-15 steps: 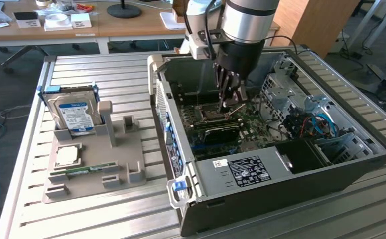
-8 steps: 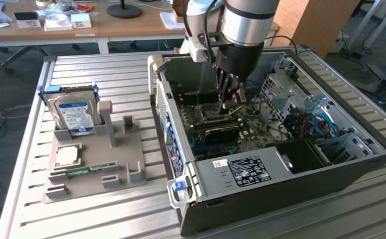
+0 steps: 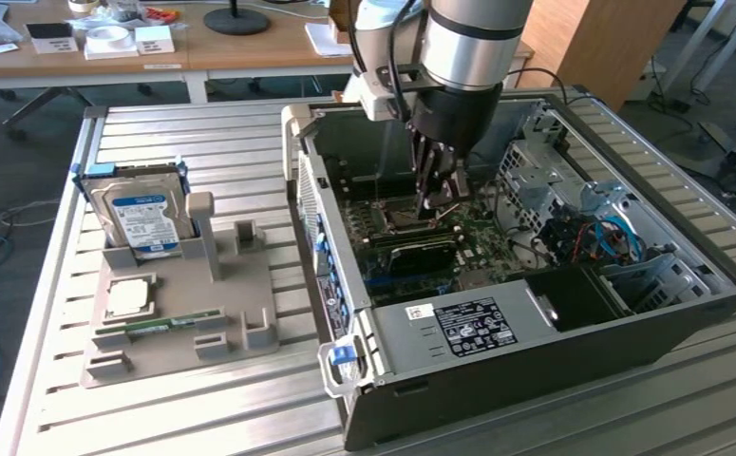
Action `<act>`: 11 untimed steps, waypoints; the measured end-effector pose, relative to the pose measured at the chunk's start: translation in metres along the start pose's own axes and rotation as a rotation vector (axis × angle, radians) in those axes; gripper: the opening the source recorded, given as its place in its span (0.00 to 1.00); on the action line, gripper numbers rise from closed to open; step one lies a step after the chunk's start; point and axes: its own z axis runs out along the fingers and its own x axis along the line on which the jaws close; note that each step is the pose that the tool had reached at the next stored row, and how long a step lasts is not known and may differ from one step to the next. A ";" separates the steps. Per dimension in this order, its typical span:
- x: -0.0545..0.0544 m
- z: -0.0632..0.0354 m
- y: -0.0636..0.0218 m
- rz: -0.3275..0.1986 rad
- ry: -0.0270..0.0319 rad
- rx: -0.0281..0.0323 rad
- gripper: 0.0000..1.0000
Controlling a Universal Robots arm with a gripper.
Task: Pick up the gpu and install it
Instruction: 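Press down on the gpu until it lock into place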
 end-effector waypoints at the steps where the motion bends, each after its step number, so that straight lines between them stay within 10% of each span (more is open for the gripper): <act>1: 0.000 0.0007 0.0000 0.000 -0.0001 0.0001 0.11; 11: -0.001 0.0055 0.0002 0.000 0.0002 0.0000 0.11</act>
